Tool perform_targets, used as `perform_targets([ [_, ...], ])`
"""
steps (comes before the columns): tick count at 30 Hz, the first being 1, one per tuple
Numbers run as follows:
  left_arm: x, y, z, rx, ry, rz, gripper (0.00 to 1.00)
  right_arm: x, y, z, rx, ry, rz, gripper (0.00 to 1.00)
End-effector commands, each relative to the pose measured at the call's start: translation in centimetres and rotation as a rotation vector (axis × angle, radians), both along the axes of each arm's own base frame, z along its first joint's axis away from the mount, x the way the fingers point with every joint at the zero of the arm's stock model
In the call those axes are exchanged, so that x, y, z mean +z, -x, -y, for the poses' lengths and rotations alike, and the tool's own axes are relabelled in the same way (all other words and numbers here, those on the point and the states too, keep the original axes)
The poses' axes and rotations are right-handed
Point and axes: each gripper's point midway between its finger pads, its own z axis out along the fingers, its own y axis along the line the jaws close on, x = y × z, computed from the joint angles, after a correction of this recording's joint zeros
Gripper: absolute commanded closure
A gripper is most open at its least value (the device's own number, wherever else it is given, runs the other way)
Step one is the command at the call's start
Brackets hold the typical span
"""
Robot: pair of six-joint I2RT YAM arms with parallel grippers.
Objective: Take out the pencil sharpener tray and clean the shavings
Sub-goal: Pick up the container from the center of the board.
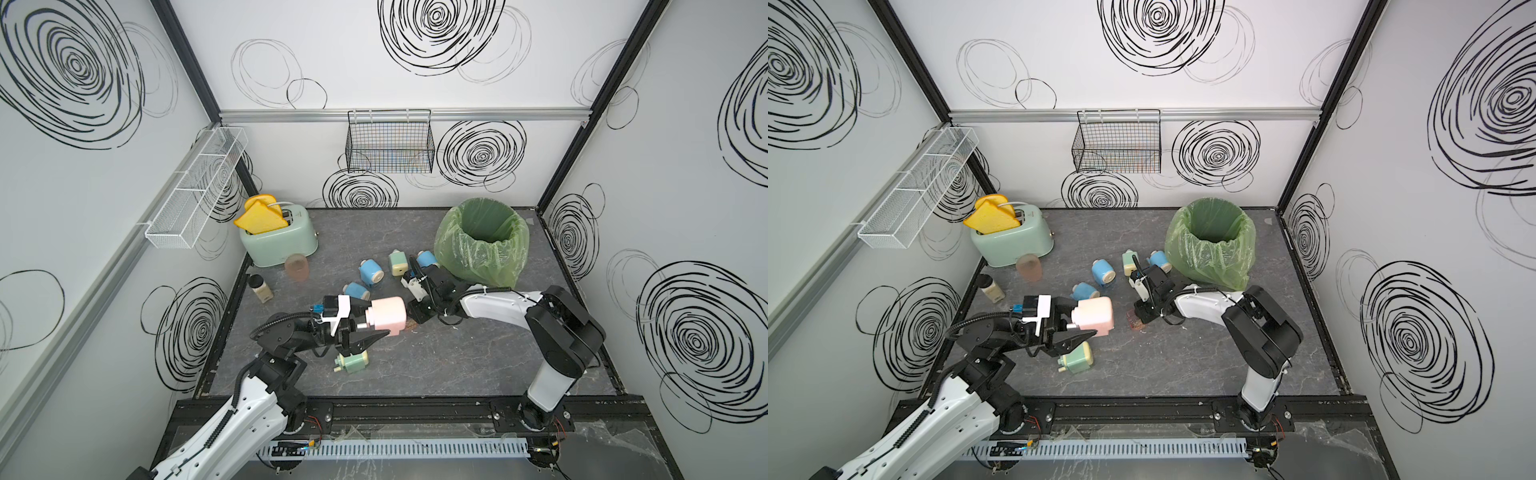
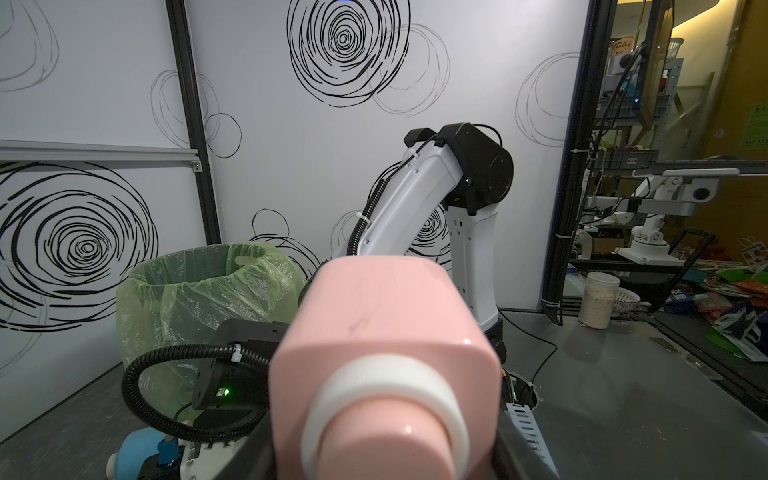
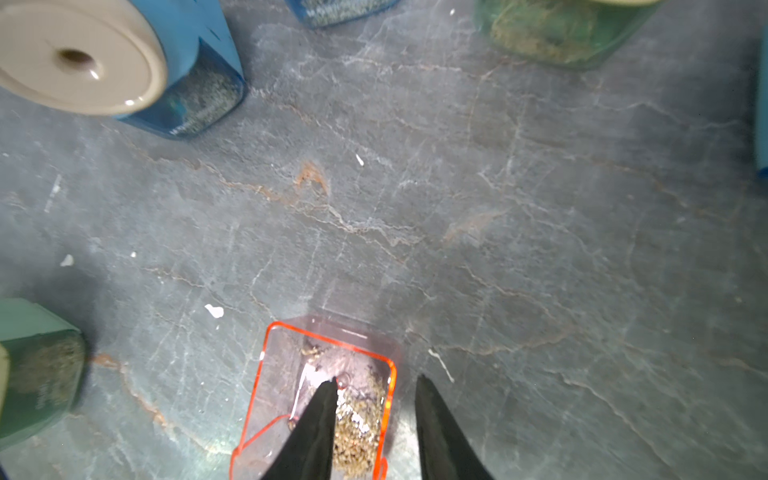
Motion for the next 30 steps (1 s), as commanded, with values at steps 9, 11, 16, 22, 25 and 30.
perform_targets([
  [9, 2.25, 0.6, -0.27, 0.009, 0.037, 0.089, 0.86, -0.58, -0.28, 0.4, -0.008, 0.087, 0.008, 0.72],
  [11, 2.26, 0.63, -0.28, 0.008, 0.038, 0.091, 0.86, -0.67, -0.25, 0.5, -0.009, 0.096, 0.007, 0.73],
  [16, 2.33, 0.7, -0.32, 0.009, 0.039, 0.095, 0.87, -0.89, -0.15, 0.67, -0.013, 0.109, 0.004, 0.76],
  [22, 2.33, 0.7, -0.32, 0.009, 0.039, 0.095, 0.87, -0.7, -0.08, 0.76, -0.018, 0.127, 0.01, 0.79],
  [25, 2.35, 0.73, -0.33, 0.008, 0.04, 0.096, 0.87, -0.51, -0.07, 0.67, -0.018, 0.132, 0.015, 0.8],
  [30, 2.34, 0.77, -0.35, 0.008, 0.04, 0.097, 0.87, -0.18, -0.19, 0.52, -0.019, 0.137, 0.017, 0.84],
])
